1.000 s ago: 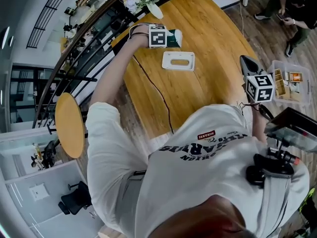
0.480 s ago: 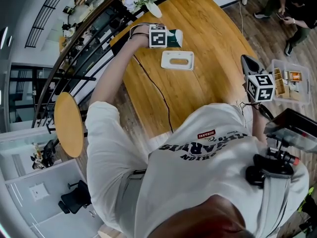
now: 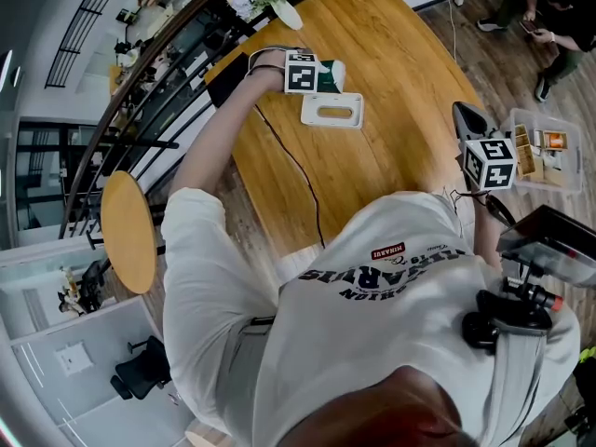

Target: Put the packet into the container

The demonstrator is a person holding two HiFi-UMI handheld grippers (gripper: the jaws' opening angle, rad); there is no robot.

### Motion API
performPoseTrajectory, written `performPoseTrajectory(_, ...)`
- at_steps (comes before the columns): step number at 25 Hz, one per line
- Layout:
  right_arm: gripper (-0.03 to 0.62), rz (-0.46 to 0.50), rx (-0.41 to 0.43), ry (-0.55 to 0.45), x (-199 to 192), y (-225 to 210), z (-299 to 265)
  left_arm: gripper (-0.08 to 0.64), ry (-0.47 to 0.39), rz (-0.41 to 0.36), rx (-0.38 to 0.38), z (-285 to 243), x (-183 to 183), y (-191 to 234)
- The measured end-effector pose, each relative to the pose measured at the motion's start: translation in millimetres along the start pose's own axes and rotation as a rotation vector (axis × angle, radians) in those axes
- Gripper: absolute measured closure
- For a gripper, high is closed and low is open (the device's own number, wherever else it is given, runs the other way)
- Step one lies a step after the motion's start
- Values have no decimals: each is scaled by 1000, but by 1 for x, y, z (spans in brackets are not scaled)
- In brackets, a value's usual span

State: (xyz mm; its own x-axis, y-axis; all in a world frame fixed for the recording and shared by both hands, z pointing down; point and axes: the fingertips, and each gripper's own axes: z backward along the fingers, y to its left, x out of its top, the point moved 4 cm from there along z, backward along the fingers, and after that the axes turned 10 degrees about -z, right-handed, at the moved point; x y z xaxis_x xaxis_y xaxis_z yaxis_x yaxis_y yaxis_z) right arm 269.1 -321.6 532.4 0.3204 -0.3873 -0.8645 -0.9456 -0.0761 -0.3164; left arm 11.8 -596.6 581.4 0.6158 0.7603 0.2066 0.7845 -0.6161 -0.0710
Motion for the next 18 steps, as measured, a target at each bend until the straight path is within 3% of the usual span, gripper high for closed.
performPoseTrajectory(18, 586, -56, -61, 19, -18, -11, 17, 298, 35, -16, -54, -76, 11, -20)
